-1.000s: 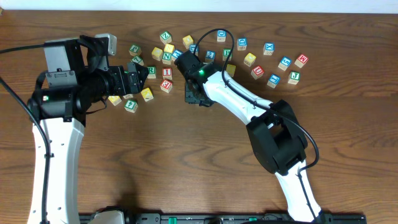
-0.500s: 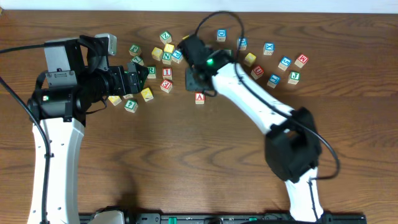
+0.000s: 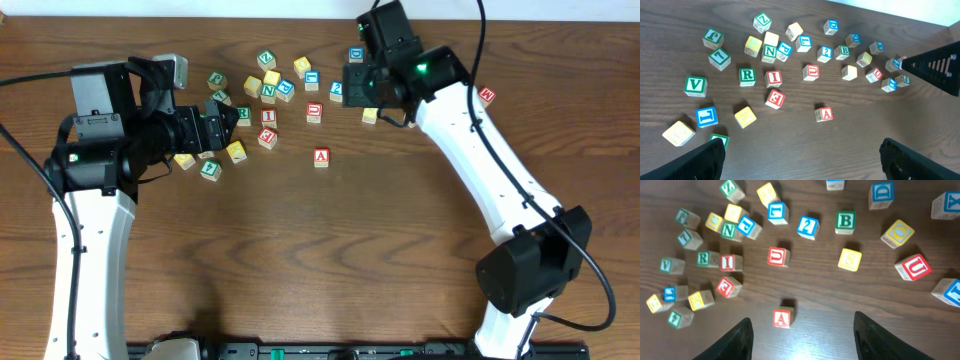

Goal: Spell out AI2

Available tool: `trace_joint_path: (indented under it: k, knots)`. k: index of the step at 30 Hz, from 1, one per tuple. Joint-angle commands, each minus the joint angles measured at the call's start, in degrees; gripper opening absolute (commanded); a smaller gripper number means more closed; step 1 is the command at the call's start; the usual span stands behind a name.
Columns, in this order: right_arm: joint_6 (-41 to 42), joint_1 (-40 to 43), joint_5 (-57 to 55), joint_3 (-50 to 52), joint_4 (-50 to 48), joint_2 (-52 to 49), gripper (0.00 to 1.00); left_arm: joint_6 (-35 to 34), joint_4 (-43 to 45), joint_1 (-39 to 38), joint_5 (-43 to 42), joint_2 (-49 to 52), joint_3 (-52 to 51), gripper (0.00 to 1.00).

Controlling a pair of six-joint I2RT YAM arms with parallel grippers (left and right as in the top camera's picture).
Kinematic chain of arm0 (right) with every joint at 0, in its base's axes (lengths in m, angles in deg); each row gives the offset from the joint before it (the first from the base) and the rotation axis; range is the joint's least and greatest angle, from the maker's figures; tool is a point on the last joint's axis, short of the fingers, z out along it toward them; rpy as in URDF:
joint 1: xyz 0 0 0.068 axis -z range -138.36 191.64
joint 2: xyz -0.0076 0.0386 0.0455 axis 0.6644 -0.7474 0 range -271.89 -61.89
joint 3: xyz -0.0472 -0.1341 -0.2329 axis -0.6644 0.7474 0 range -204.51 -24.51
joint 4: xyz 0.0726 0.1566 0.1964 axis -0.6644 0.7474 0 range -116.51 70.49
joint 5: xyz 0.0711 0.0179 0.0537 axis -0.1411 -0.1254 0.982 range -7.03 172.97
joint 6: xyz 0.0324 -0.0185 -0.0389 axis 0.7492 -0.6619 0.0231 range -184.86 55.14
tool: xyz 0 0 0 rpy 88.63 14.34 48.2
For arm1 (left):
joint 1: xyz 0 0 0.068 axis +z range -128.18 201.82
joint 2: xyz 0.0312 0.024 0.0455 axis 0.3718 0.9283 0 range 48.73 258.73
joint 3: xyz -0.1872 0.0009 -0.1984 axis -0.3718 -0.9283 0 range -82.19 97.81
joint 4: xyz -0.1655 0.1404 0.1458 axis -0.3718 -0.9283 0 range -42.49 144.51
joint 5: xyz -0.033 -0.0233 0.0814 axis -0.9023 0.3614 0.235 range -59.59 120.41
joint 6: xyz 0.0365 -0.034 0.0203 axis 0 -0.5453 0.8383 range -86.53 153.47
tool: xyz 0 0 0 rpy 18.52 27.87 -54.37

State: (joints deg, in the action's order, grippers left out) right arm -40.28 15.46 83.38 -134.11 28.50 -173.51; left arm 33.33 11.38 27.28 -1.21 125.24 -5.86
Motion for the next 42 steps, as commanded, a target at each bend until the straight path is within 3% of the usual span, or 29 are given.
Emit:
trace_joint_path:
  k: [1, 16, 24, 32, 42]
  knots:
    - [-4.1, 1.4, 2.8, -1.0, 1.2, 0.9, 0.6, 0.3, -0.2, -0.1, -0.8, 0.6, 0.8, 0.97]
    - [-4.5, 2.4, 2.8, -1.0, 1.4, 0.9, 0.66, 0.3, 2.3, -0.9, -0.2, 0.8, 1.8, 0.98]
    - [-4.5, 3.8, 2.8, -1.0, 3.0, 0.9, 0.68, -3.8, -0.9, -6.5, 13.5, 6.3, 10.0, 0.98]
    - [-4.5, 5.5, 2.8, -1.0, 4.9, 0.9, 0.71, -7.7, -6.8, -10.5, 19.4, 16.7, 21.5, 0.98]
    - [-4.4, 6.8, 1.8, -1.0, 5.2, 0.9, 0.73, -10.1, -9.7, -12.7, 27.1, 19.9, 22.2, 0.96]
